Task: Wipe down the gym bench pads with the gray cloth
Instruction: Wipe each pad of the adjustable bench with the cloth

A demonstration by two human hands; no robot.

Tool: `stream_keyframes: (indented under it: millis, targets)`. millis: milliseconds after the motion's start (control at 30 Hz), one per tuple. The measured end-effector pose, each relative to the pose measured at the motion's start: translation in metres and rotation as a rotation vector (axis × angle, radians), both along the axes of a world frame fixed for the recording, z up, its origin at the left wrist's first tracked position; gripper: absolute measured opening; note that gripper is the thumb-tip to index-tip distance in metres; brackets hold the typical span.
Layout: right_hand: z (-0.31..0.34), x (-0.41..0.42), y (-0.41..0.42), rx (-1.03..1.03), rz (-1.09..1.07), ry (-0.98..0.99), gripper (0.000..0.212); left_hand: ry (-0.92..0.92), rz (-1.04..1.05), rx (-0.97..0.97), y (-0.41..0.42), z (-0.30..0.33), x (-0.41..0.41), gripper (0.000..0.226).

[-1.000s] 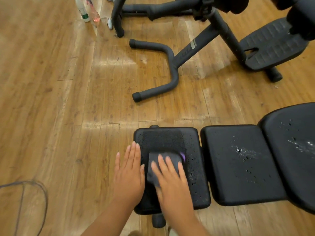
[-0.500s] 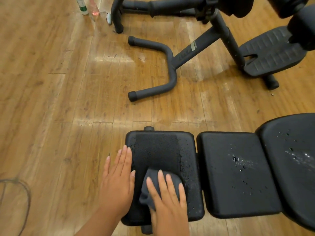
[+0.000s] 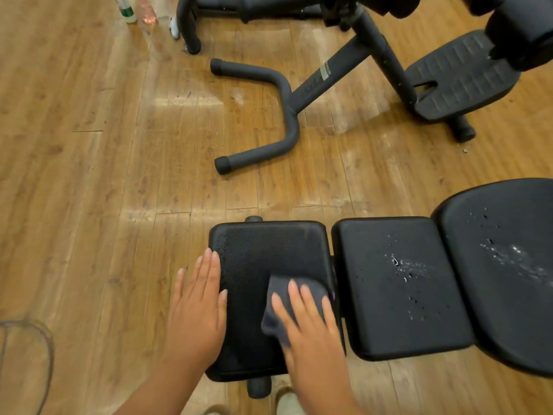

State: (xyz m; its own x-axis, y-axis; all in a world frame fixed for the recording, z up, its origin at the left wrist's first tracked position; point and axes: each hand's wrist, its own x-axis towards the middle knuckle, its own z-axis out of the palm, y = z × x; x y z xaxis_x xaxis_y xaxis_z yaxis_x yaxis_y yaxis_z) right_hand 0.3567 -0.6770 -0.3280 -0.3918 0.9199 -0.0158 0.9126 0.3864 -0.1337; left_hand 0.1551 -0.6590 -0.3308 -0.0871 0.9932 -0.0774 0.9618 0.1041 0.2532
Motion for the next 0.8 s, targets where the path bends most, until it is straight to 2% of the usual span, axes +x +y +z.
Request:
stream_keyframes:
  millis: [100, 167, 233, 333, 433, 533, 633, 700, 800]
  targets:
    - [-0.011, 0.019, -0.05, 0.039, 0.045, 0.004, 0.05, -0.006, 0.003, 0.001, -0.001, 0.0, 0.001, 0.057]
    - [-0.013, 0.022, -0.05, 0.026, 0.037, 0.01, 0.052, -0.008, 0.003, 0.0, 0.0, -0.001, 0.001, 0.057]
    - [-0.008, 0.021, -0.038, -0.032, 0.014, 0.045, 0.063, -0.014, 0.003, -0.003, 0.0, 0.0, 0.0, 0.057]
    - [0.003, 0.017, -0.018, -0.095, 0.021, 0.057, 0.067, -0.014, -0.001, -0.001, 0.0, -0.001, -0.001, 0.057]
    - [0.011, 0.008, 0.029, -0.127, -0.025, 0.029, 0.061, 0.004, -0.004, -0.003, 0.0, -0.001, 0.0, 0.057]
    - [0.013, -0.009, 0.104, -0.075, -0.119, 0.007, 0.052, 0.022, 0.005, -0.005, 0.0, 0.002, 0.001, 0.057]
    - [0.014, -0.016, 0.153, -0.17, -0.107, -0.003, 0.049, 0.04, 0.015, -0.003, 0.0, 0.002, 0.002, 0.056]
    - [0.016, -0.012, 0.154, -0.2, -0.076, -0.016, 0.05, 0.052, 0.015, -0.012, 0.0, 0.001, 0.002, 0.057]
    - [0.016, 0.001, 0.124, -0.181, -0.057, 0.077, 0.051, 0.061, 0.011, -0.018, 0.0, 0.003, 0.002, 0.057]
